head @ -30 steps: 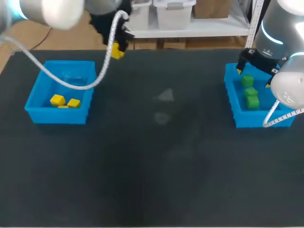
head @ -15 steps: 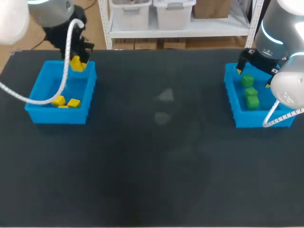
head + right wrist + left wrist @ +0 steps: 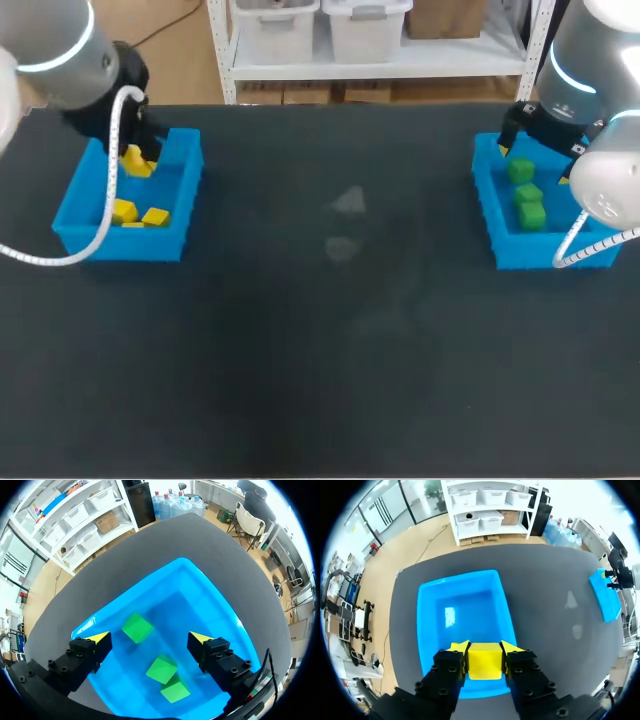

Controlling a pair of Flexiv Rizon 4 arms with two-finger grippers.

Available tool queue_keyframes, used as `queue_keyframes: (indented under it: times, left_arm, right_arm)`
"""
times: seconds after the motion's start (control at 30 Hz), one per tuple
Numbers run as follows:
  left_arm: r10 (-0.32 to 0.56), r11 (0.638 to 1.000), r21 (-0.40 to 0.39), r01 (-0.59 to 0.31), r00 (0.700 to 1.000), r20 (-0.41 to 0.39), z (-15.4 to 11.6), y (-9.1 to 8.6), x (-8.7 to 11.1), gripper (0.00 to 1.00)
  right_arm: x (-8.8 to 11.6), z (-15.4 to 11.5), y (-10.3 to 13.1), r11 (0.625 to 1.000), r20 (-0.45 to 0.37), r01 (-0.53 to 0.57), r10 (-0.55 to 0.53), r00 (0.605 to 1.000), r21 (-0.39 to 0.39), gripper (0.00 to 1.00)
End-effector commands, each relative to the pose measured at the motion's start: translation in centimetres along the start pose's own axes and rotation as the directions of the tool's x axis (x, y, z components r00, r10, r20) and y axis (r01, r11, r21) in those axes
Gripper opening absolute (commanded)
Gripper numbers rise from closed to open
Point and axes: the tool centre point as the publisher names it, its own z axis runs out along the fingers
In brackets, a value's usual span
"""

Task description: Put the green cubes in the right bin and the yellow cubes in the left bin.

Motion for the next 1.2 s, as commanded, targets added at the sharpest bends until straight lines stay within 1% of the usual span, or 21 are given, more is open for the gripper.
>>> queue_keyframes:
  times: [0.03,0.07,0.1,0.13,0.4,0.53,1.2]
  left_arm:
    - [-0.005,1.000,0.001,0.005,0.997,0.072,0.4,0.1,0.3,0.00]
    - [-0.005,1.000,0.000,0.005,0.997,0.074,0.4,0.1,0.2,0.07]
    - [-0.006,1.000,0.000,0.006,0.997,0.081,0.4,0.0,0.1,0.34]
    - [-0.003,1.000,0.007,0.002,0.996,0.090,0.3,0.0,0.0,1.00]
    - [-0.003,1.000,0.015,0.001,0.991,0.130,-0.4,-0.5,-0.6,1.00]
    - [-0.021,0.999,0.045,0.013,0.984,0.175,-0.8,-1.5,-0.9,1.00]
    - [-0.021,0.999,0.045,0.013,0.984,0.175,-0.8,-1.5,-0.9,1.00]
  right_arm:
    - [0.0,0.0,0.0,1.000,0.000,0.000,0.000,1.000,-0.001,1.00]
    - [0.0,0.0,0.0,1.000,0.000,0.000,0.000,1.000,-0.001,1.00]
    - [0.0,0.0,0.0,1.000,0.000,0.000,0.000,1.000,-0.001,1.00]
    - [0.0,0.0,0.0,1.000,0.000,0.000,0.000,1.000,-0.001,1.00]
    - [0.0,0.0,0.0,1.000,0.000,0.000,0.000,1.000,-0.001,1.00]
    - [0.0,0.0,0.0,1.000,0.000,0.000,0.000,1.000,-0.001,1.00]
    - [0.0,0.0,0.0,1.000,0.000,0.000,0.000,1.000,-0.001,1.00]
